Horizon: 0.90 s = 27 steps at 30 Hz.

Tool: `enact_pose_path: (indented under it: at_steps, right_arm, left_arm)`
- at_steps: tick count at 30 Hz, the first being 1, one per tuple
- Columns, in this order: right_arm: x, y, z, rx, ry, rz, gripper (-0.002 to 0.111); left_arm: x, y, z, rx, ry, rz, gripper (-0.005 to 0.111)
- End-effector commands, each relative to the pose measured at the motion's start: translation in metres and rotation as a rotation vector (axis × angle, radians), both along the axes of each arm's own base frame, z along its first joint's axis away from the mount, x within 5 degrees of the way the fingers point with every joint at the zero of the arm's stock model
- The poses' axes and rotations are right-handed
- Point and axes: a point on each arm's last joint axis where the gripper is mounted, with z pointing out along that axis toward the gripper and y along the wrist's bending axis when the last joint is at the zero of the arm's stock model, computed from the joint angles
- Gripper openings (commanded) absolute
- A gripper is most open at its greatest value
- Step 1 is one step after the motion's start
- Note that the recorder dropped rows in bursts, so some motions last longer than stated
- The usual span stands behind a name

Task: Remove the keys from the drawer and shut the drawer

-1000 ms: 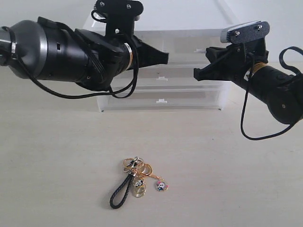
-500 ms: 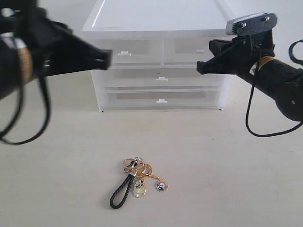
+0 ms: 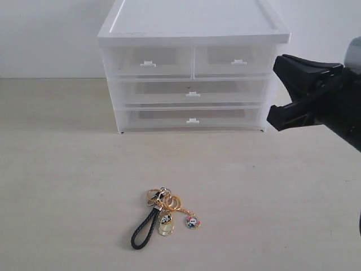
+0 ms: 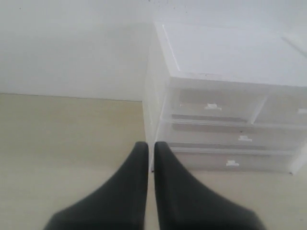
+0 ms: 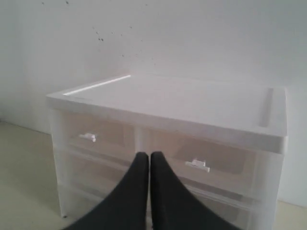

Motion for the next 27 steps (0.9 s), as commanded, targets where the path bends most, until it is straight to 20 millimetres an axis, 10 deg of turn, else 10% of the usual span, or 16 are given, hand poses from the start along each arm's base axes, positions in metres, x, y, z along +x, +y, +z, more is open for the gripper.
enact_pose_path:
  at_steps: [1,11,17,27]
  right_arm:
    - [-0.016,-0.004,0.017,0.047,-0.091,0.012,0.000]
    - [-0.022,-0.012,0.027,0.082,-0.111,-0.043,0.000]
    - [-0.070,-0.039,0.027,-0.166,0.210,-0.142,0.000]
    - [-0.116,-0.077,-0.003,-0.118,0.078,-0.361,0.000]
  left_arm:
    - [-0.007,0.012,0.006,-0.055,-0.019,0.002,0.004]
    - [-0.008,0.014,0.007,-0.061,-0.022,0.002,0.004]
    - [-0.008,0.015,0.007,-0.062,-0.023,0.006,0.004]
    - [-0.008,0.015,0.007,-0.062,-0.023,0.006,0.004]
